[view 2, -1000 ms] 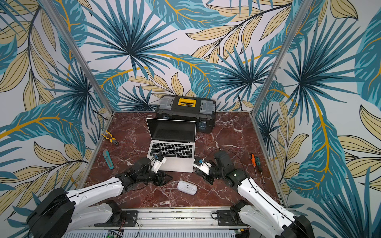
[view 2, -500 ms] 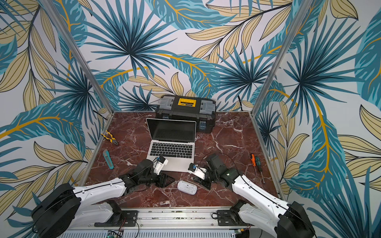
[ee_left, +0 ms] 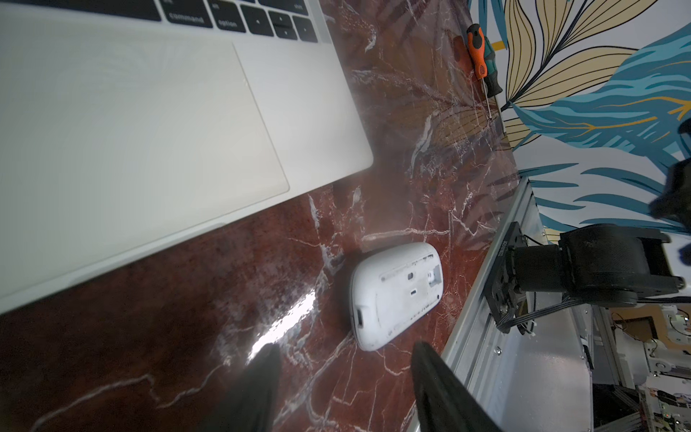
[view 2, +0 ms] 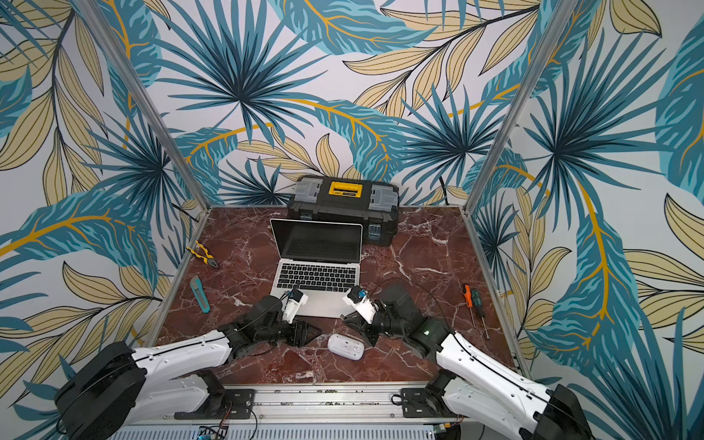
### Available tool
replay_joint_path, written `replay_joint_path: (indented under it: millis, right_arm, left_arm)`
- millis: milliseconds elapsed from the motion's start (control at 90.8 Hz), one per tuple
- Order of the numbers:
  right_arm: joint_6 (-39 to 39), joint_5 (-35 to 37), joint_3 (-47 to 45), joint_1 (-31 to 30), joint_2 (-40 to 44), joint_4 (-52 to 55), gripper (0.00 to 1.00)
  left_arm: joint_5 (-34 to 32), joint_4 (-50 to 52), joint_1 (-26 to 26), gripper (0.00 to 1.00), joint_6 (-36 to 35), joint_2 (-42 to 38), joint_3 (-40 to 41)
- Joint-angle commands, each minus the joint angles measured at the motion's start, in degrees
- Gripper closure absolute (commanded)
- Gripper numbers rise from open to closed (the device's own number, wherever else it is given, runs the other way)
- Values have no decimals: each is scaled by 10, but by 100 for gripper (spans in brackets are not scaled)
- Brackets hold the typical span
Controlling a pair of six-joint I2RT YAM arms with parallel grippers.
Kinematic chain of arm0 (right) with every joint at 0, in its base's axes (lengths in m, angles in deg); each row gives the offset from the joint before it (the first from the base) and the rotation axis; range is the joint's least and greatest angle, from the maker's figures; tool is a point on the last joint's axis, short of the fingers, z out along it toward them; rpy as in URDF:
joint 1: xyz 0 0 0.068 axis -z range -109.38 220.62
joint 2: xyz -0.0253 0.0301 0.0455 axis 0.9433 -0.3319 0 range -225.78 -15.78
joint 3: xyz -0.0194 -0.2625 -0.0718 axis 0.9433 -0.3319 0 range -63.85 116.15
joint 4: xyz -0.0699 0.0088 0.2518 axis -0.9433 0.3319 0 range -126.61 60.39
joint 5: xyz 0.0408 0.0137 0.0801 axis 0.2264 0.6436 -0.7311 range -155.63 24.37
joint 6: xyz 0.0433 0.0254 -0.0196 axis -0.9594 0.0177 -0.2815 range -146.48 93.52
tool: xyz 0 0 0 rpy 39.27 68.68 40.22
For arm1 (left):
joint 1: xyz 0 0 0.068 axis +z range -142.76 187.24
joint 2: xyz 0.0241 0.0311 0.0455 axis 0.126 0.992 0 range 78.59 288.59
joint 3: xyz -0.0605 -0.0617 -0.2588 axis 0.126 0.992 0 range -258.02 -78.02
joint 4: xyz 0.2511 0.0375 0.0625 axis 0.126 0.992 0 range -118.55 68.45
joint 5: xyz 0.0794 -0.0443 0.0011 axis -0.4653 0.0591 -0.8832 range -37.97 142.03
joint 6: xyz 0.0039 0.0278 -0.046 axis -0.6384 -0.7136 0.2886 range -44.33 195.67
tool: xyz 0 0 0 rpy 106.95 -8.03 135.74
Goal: Remove the wireless mouse receiver from the laptop
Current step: Insert the USB plug into the mouse.
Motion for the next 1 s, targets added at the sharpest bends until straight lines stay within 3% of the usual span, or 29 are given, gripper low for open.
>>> replay_joint_path:
  millis: [0,143,441,650,991]
  right_arm:
    - [-127,87,-6,-17,-24,23,100]
    - [-227,178,-20,-46,-32,50,100]
    - [-408,227,-98,-106,-6,32,100]
    - [-482,284,-130,-128,29,45,100]
    - [-532,262,-168,-130,72,27,100]
  left_arm:
    - [-7,5,-2,40,5,-10,7]
    - [-5,0,-2,40,15,-18,20]
    - [10,-24,-3,39,49,-15,36]
    - [20,-95,-14,39,79,15,53]
    - [23,-173,-60,39,105,112,33]
